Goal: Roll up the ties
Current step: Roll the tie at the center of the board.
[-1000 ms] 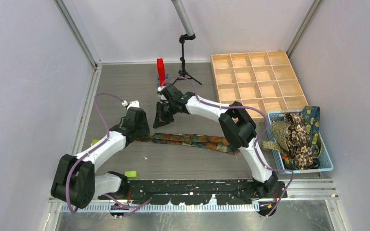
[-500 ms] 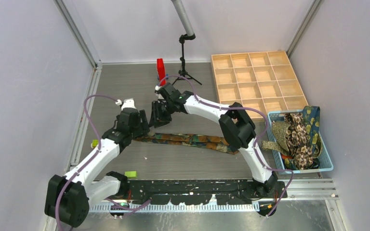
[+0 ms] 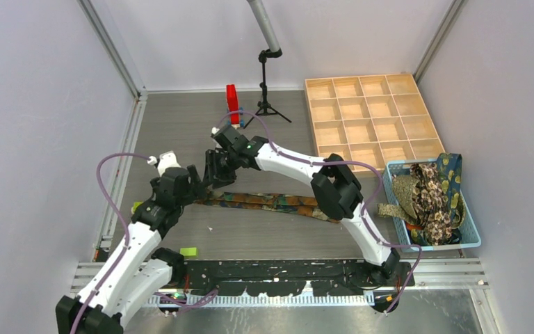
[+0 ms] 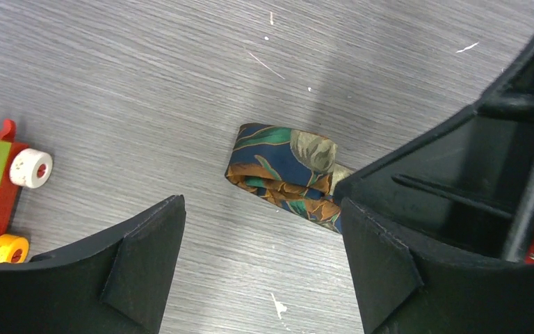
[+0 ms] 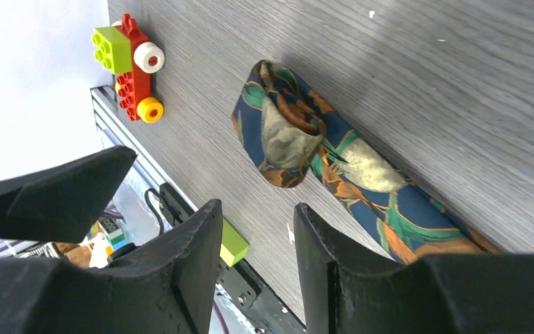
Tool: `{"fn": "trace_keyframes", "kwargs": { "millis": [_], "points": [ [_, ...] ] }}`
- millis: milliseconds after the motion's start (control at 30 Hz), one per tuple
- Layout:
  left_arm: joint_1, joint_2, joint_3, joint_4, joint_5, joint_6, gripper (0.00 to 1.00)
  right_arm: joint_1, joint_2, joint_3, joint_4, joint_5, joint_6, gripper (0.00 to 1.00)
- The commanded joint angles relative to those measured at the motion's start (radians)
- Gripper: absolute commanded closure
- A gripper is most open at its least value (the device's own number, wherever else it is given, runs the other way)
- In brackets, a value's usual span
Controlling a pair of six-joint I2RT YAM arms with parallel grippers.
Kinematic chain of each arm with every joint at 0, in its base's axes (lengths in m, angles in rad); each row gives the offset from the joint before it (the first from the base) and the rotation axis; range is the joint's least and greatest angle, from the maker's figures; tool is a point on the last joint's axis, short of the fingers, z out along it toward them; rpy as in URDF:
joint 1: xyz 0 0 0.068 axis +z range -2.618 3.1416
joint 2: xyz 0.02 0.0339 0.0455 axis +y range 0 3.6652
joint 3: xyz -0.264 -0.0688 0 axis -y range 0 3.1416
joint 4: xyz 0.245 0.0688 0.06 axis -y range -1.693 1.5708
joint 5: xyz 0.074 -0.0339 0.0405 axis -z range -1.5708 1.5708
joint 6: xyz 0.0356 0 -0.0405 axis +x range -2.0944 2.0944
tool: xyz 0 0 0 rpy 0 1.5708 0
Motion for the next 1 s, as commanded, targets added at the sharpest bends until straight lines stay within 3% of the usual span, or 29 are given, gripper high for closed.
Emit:
{"fn": "trace_keyframes", "kwargs": {
  "millis": [0, 367, 967],
  "points": [
    [-0.003, -0.103, -0.034, -0.042, -0.044, -0.031, 0.16, 0.019, 0.032, 0.068, 0.011, 0.035, 0.029, 0.54],
    [-0.003, -0.148, -0.046, -0.046, -0.066, -0.035, 0.16, 0.035, 0.060, 0.028, 0.020, 0.058, 0.029, 0.69],
    [-0.003, -0.139, -0.060, -0.030, -0.068, -0.048, 0.17, 0.045, 0.104, -0.010, 0.100, 0.022, 0.056, 0.78]
  ]
}}
